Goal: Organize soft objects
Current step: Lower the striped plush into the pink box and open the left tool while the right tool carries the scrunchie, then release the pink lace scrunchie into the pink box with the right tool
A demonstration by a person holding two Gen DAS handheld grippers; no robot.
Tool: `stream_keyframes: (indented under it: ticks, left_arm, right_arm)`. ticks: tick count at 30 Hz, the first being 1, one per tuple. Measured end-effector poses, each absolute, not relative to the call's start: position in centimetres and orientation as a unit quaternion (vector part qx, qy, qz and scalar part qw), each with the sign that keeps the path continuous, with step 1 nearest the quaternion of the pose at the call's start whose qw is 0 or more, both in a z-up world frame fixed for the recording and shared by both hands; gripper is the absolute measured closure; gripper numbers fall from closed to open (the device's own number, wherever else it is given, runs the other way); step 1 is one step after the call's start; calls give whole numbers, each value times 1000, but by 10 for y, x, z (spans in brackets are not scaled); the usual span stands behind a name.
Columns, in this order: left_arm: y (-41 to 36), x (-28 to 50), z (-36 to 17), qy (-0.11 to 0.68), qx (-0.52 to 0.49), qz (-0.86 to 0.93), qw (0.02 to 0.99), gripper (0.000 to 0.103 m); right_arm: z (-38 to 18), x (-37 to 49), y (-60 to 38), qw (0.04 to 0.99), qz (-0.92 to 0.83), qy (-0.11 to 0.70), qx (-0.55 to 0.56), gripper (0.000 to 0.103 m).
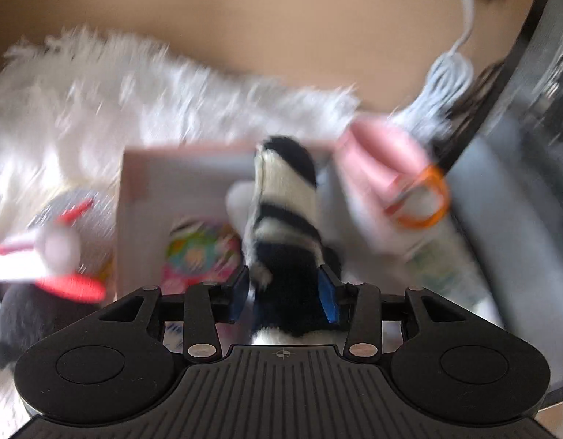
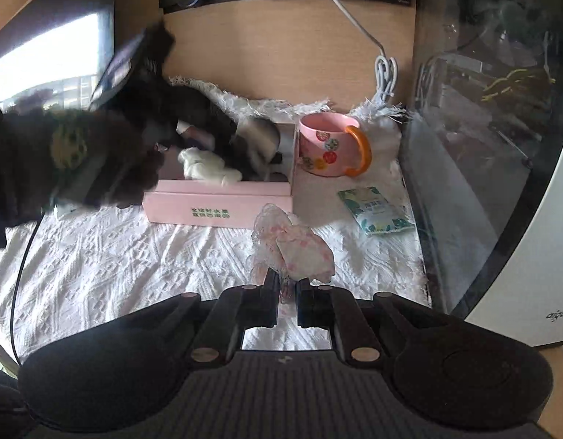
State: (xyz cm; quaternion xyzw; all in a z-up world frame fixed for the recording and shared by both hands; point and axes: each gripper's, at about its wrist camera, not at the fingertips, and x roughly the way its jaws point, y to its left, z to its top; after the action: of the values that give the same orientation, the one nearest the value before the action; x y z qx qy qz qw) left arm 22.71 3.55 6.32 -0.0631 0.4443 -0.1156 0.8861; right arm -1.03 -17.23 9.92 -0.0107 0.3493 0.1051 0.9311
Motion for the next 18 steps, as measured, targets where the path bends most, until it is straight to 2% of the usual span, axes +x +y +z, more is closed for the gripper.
stream_keyframes:
  ticks: [7, 12, 18]
  left_arm:
    - [86, 181, 100, 366, -144, -134, 910, 59]
    - [116, 119, 108, 366, -159, -162, 902, 59]
    - [151, 52, 78, 403, -169, -156, 886, 59]
  right_arm:
    - [121, 37, -176, 930, 135, 342, 13, 94]
    - [143, 129, -152, 920, 167, 353, 41, 94]
    - [94, 231, -108, 844, 163, 511, 18, 94]
